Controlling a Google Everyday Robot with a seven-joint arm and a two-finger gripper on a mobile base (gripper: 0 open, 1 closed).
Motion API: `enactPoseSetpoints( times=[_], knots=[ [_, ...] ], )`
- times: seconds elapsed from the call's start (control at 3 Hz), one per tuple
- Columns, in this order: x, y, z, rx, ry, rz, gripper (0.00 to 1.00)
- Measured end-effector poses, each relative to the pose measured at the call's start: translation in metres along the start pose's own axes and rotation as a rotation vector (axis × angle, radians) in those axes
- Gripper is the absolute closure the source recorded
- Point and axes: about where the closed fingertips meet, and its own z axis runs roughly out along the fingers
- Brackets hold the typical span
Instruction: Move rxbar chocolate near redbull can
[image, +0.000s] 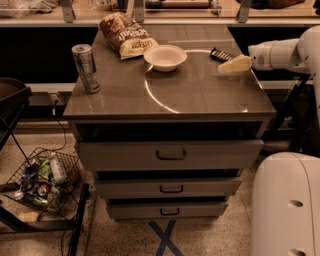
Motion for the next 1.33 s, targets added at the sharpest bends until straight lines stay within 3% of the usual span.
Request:
enactPoseSetpoints(
  times=[0.33, 0.67, 1.33],
  knots=[
    [-0.019, 0.032, 0.007, -0.101, 0.009, -0.107, 0.0],
    [-0.019, 0.032, 0.007, -0.101, 0.009, -0.106, 0.0],
    [-0.018, 0.027, 0.019, -0.074, 0.021, -0.038, 0.0]
  ],
)
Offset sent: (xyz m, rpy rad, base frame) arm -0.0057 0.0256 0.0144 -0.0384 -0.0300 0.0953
